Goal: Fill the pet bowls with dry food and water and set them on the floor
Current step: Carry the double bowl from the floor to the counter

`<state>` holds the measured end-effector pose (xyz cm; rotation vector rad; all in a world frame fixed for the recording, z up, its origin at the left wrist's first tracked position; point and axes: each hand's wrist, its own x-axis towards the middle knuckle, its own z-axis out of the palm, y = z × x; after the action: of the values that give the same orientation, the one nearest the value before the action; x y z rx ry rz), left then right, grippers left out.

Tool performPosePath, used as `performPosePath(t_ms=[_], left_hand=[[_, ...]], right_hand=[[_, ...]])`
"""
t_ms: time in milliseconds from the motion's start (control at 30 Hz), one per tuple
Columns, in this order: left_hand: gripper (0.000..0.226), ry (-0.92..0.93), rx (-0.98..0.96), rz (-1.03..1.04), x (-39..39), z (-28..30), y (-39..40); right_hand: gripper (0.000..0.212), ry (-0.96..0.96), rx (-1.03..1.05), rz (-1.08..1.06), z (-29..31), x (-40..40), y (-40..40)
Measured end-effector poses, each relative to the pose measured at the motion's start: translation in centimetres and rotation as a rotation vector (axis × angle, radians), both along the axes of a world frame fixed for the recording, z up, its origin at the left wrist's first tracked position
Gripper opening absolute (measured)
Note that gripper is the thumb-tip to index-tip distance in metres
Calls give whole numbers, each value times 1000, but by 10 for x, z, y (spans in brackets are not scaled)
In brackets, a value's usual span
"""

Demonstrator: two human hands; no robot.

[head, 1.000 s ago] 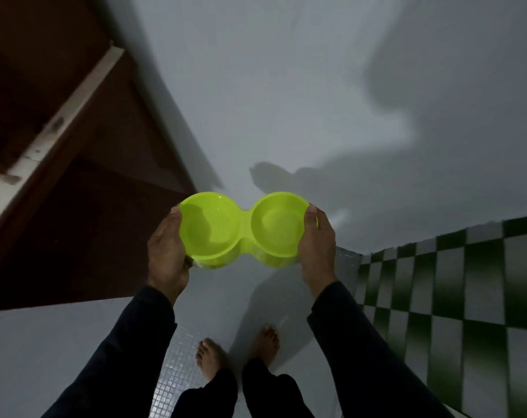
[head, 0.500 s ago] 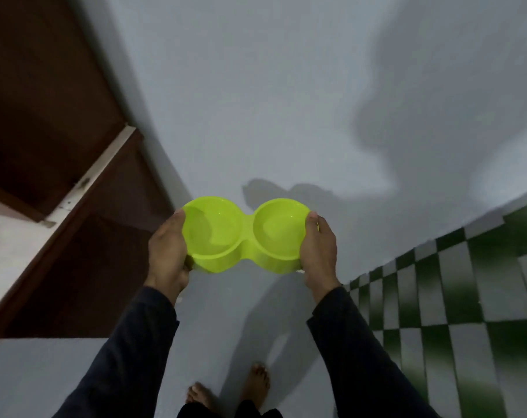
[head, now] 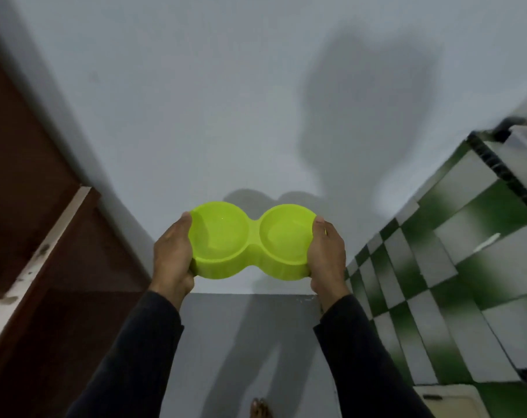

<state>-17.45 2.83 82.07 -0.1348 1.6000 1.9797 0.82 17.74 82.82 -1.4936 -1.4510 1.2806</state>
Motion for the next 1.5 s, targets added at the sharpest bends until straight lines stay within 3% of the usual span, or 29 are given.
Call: performPosePath(t_ms=[367, 567, 667, 833, 1500], left_hand=[[38, 14, 0, -323, 38, 31, 5], [25, 20, 4, -491, 85, 36, -1], [33, 23, -1, -565, 115, 37, -5], [43, 36, 23, -676, 174, 37, -14], [34, 91, -15, -1149, 467, 40, -149]], right_hand=[[50, 103, 44, -309, 22, 76, -62], [54, 86, 42, -487, 29, 132, -108], [49, 33, 76, -562, 33, 164, -131], [46, 66, 63, -703, 33, 225, -170], [48, 105, 80, -1137, 45, 490, -407]])
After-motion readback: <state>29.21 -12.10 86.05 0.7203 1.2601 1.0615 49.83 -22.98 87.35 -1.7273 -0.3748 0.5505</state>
